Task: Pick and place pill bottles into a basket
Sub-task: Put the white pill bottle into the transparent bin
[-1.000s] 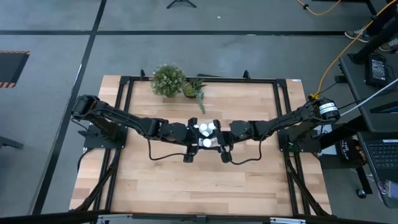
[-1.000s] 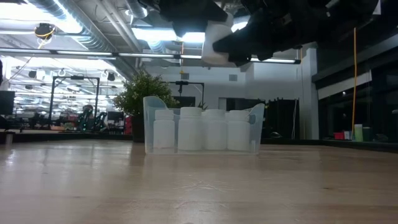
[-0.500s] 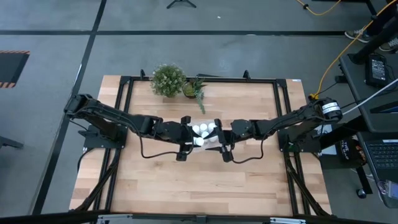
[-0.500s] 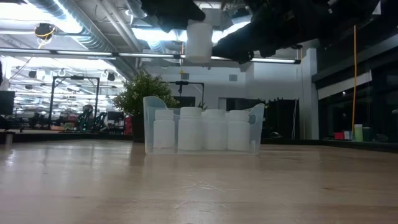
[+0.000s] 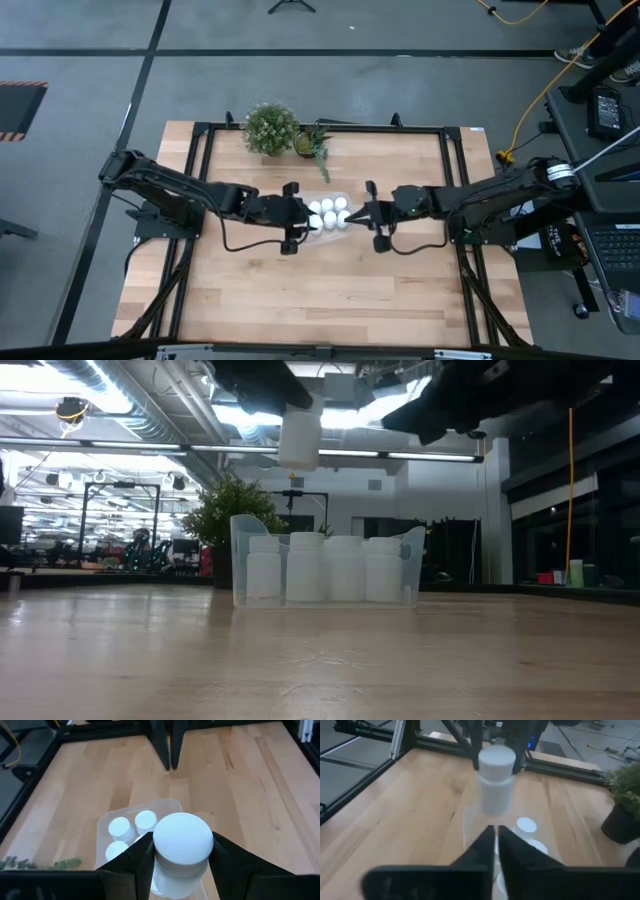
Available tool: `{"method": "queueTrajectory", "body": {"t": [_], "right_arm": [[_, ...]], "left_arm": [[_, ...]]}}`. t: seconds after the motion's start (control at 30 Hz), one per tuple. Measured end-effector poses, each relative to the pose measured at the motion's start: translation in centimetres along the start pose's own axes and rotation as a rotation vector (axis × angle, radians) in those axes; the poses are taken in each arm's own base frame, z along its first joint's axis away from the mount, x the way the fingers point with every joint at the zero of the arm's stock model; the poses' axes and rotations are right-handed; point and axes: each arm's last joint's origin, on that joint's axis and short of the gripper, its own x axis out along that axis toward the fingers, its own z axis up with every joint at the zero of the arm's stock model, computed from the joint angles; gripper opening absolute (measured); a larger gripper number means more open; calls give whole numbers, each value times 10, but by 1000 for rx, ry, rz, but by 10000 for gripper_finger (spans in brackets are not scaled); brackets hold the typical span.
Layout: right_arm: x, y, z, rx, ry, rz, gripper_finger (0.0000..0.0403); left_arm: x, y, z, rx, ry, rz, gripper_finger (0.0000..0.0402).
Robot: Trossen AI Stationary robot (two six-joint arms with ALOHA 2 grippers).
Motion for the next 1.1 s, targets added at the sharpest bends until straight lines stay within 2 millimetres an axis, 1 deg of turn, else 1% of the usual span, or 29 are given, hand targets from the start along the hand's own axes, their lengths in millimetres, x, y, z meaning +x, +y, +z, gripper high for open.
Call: {"method": "queueTrajectory", "body": {"t": [0.03, 0.07, 0.17, 0.23, 0.33, 0.47, 0.53, 0.63, 0.7, 0.87, 1.03, 1.1], "right_arm": [[-4, 0, -2, 0, -5, -1, 15], [-8, 0, -4, 0, -5, -1, 11], [-19, 1, -14, 1, -1, 0, 15], [-26, 2, -19, 7, -7, 0, 10], [-34, 5, -27, 65, -10, 13, 4], [-39, 11, -37, 99, 2, 37, 11], [-40, 11, -35, 88, -30, 38, 10], [-40, 11, -35, 68, -32, 37, 3], [-40, 11, -35, 66, -32, 37, 3], [-40, 11, -35, 69, -32, 38, 8], [-40, 11, -34, 70, -36, 37, 9], [-40, 11, -34, 70, -40, 37, 9]], "left_arm": [[-2, 1, 1, -5, -2, 4, 153], [-4, 1, 1, -9, -7, 5, 153], [-12, 3, 3, -10, -8, 6, 153], [-15, 4, 2, -8, -2, 7, 153], [-17, 5, 2, -5, 7, 13, 153], [-17, 4, 0, 20, 21, 21, 153], [-16, 4, -3, 18, 31, 41, 153], [-14, 4, -8, -14, 34, 61, 153], [-11, 3, -13, -31, 26, 68, 153], [-3, 3, -37, -87, 62, 98, 153], [4, 1, -47, -100, -12, 87, 153], [6, 1, -55, -100, -18, 87, 153]]}}
